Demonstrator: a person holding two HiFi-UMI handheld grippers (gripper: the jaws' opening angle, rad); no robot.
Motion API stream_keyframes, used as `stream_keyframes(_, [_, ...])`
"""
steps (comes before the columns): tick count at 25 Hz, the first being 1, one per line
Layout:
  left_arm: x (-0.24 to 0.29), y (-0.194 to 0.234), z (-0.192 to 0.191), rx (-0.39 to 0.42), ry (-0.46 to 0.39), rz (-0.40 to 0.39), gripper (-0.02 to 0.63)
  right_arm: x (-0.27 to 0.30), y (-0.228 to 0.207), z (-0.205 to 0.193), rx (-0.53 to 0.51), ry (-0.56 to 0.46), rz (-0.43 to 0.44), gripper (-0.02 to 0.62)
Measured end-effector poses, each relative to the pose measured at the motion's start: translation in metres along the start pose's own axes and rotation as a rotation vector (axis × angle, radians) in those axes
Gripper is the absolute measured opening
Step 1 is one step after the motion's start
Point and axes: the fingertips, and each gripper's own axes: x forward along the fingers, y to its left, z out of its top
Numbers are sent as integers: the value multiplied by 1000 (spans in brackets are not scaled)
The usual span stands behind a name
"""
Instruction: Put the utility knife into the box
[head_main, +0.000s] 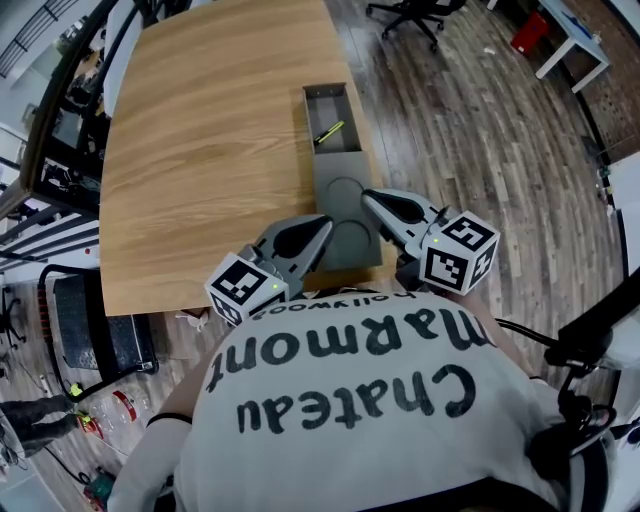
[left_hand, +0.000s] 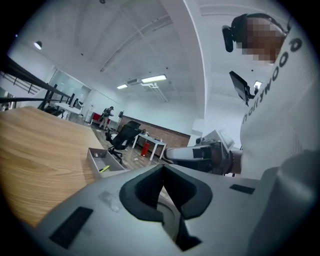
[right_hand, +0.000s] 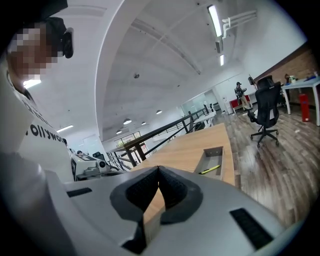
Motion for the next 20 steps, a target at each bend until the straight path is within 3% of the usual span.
stream_keyframes(4, [3, -4, -6, 22, 22, 7, 6, -3, 2, -4, 3, -2, 13, 9])
stream_keyframes(14, [1, -6, -13, 35, 30, 25, 6, -3, 9, -10, -146, 53, 16, 9])
stream_keyframes(20, [1, -12, -12, 59, 39, 34, 6, -5, 9, -14, -138, 61, 20, 9])
